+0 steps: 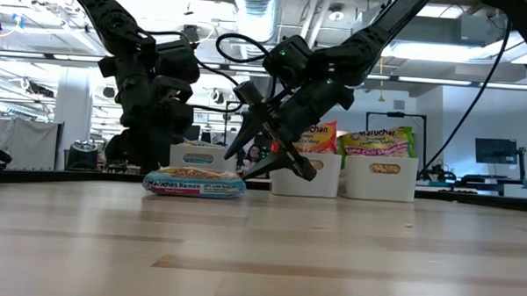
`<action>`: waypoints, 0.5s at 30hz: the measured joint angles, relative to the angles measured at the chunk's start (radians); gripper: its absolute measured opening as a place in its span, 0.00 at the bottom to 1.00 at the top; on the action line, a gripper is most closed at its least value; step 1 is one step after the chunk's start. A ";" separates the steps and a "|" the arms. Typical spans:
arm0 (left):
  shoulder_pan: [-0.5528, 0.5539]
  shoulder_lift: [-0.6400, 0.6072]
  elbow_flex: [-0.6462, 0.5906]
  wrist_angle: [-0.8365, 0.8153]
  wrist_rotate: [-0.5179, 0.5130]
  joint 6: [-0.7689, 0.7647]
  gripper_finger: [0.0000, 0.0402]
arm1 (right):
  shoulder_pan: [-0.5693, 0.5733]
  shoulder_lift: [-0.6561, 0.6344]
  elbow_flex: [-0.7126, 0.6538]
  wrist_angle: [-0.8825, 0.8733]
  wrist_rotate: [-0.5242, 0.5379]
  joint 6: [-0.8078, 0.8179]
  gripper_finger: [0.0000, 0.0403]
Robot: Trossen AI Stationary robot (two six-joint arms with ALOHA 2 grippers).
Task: Sort Maruchan noodles
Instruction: Put the blue noodle pack into the left white bin
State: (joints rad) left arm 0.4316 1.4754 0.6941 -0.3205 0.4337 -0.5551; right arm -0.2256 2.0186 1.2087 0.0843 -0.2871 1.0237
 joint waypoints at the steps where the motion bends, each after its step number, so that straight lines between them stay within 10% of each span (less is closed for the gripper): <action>1: 0.000 0.000 0.000 0.003 0.004 0.006 0.30 | 0.000 0.000 0.000 0.002 0.001 0.000 0.55; 15: 0.000 -0.001 0.001 0.090 0.006 -0.012 0.30 | 0.004 0.000 0.000 -0.056 0.030 0.004 0.55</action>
State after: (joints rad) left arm 0.4313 1.4746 0.6949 -0.2309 0.4396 -0.5668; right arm -0.2219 2.0186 1.2087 0.0280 -0.2570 1.0279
